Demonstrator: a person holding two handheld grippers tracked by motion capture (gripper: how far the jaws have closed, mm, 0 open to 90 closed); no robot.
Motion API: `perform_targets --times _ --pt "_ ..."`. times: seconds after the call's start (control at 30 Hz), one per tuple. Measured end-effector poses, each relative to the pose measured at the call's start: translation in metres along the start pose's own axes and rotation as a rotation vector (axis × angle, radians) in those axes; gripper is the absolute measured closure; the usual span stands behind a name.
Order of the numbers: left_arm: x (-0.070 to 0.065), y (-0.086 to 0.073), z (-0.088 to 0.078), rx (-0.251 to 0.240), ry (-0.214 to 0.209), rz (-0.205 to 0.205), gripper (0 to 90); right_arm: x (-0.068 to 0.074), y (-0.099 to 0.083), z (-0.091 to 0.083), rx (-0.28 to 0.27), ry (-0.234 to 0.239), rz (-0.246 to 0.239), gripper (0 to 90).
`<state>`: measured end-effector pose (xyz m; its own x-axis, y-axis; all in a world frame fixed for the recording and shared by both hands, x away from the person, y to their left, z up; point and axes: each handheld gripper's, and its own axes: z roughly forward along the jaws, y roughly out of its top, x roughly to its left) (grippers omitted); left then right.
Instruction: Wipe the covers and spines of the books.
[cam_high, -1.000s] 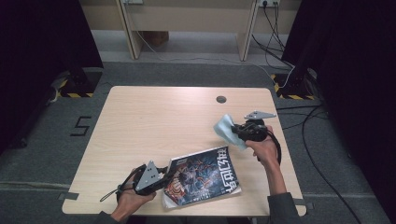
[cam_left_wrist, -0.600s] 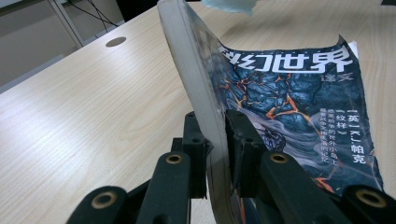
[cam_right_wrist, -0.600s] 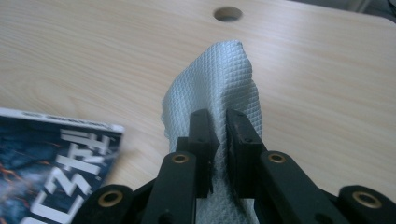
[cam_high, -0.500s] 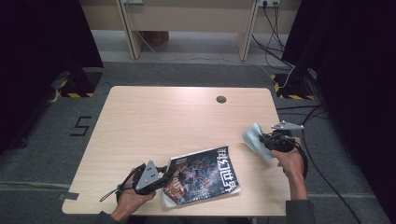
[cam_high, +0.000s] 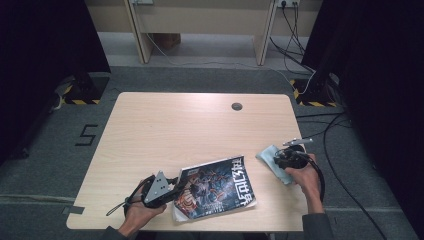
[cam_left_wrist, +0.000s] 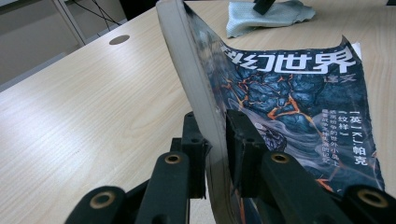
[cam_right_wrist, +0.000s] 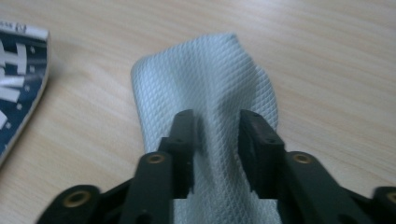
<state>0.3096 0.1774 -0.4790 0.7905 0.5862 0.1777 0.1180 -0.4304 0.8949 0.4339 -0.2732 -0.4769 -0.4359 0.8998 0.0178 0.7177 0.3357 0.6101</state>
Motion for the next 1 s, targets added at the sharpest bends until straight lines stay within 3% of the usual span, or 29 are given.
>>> perform_targets --times 0.03,0.1,0.13,0.23,0.33,0.37,0.4,0.47,0.53,0.6,0.63,0.83,1.0 --pt "0.0 0.0 0.0 0.0 0.0 0.0 78.0 0.0 0.0 0.0 0.0 0.0 0.0 65.0" --pt "0.0 0.0 0.0 0.001 -0.001 0.0 78.0 0.0 0.003 -0.005 -0.017 0.004 0.024 54.2" --pt "0.0 0.0 0.0 0.001 -0.001 -0.002 77.9 0.002 0.008 -0.01 -0.052 0.01 0.039 48.8" --pt "0.0 0.0 0.0 0.002 0.0 -0.001 77.8 0.008 0.014 -0.014 -0.095 0.013 0.052 44.4" --pt "0.0 0.0 0.0 0.002 0.0 -0.001 77.8 0.028 0.025 -0.014 -0.144 0.08 0.024 39.0" --pt "0.0 0.0 0.0 0.002 0.0 -0.001 77.7 0.028 0.025 -0.014 -0.144 0.08 0.024 39.0" --pt "0.0 0.0 0.0 0.002 0.001 -0.003 77.6 0.039 0.03 -0.012 -0.15 0.112 0.019 34.5" --pt "0.001 0.0 0.0 0.004 0.0 -0.004 77.6 0.045 0.032 -0.012 -0.151 0.131 0.004 33.3" --pt "0.001 0.0 0.0 0.005 0.0 -0.003 77.5 0.06 0.038 -0.009 -0.161 0.203 -0.027 28.9" --pt "0.001 0.0 0.0 0.005 0.0 -0.003 77.5 0.064 0.038 -0.009 -0.163 0.214 -0.036 28.9" --pt "0.001 0.0 0.0 0.005 0.0 -0.005 77.5 0.073 0.041 -0.006 -0.168 0.231 -0.077 28.6" --pt "0.001 -0.001 0.001 0.004 0.003 -0.007 77.2 0.091 0.046 0.001 -0.175 0.266 -0.108 28.4" --pt "0.002 -0.001 0.001 0.007 0.001 -0.009 76.9 0.113 0.048 0.012 -0.161 0.305 -0.162 27.4"
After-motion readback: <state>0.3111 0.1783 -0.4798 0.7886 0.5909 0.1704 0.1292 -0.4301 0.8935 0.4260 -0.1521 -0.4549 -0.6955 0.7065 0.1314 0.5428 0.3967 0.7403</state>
